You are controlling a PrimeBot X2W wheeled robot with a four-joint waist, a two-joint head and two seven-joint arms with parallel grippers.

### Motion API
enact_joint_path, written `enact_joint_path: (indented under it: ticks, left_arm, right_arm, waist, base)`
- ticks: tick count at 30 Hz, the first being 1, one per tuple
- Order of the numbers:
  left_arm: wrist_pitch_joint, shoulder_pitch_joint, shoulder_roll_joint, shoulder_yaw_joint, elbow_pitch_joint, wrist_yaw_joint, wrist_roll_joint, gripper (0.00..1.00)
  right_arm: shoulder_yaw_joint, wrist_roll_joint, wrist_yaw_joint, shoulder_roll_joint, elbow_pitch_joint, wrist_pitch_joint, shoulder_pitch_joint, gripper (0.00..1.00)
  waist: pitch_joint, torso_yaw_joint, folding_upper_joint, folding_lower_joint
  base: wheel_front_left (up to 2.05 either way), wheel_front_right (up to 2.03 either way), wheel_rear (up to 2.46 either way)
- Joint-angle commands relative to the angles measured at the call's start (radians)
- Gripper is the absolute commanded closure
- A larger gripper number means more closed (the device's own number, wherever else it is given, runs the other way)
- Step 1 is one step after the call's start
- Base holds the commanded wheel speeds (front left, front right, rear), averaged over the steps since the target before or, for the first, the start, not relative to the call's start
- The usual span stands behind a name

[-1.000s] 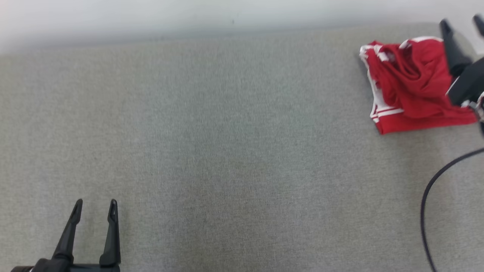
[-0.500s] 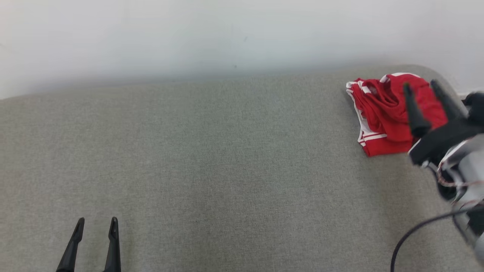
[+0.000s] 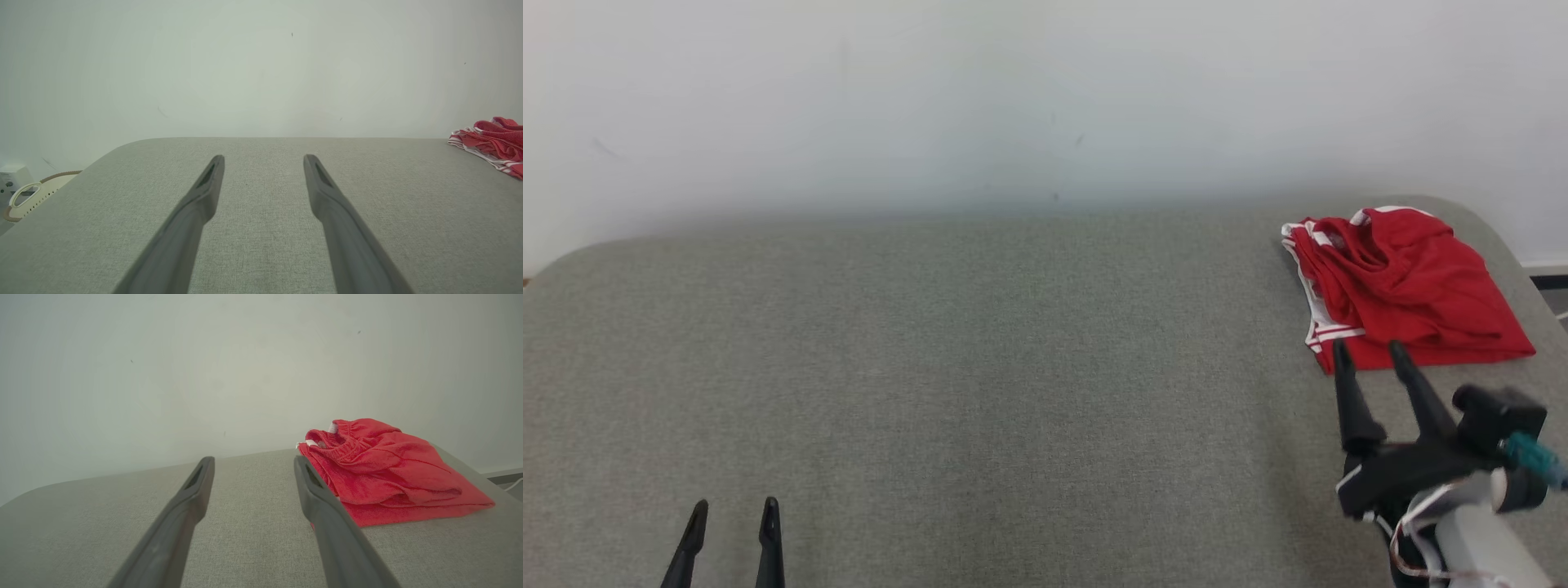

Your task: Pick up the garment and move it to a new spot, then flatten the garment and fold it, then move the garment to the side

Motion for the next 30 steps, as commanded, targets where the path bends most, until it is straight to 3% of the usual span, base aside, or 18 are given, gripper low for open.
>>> enact_joint_path:
  ticks: [1,13,18,30]
  left_arm:
    - [-0.005,0.015,-0.002,0.003,0.004,0.001,0.001,0.00]
    - [-0.005,0.034,-0.012,0.000,0.026,0.007,-0.004,0.00]
    - [-0.005,0.042,-0.013,-0.004,0.039,0.009,0.006,0.00]
    - [-0.005,0.040,-0.002,-0.012,0.079,-0.009,0.004,0.00]
  right_arm:
    - [-0.014,-0.024,-0.001,0.012,-0.018,-0.004,0.030,0.00]
    - [-0.140,-0.227,-0.001,0.134,-0.156,0.007,0.231,0.00]
    - [-0.144,-0.288,-0.001,0.170,-0.195,0.026,0.282,0.00]
    - [-0.126,-0.303,-0.001,0.199,-0.234,0.054,0.322,0.00]
  waist:
    - [-0.012,0.010,0.0001,0.0001]
    - [-0.043,0.021,0.0001,0.0001]
    - [-0.051,0.019,0.0001,0.0001]
    - [-0.072,0.012,0.0001,0.0001]
  base:
    - [0.00,0.00,0.00]
    - [0.00,0.00,0.00]
    - [0.00,0.00,0.00]
    - [0.00,0.00,0.00]
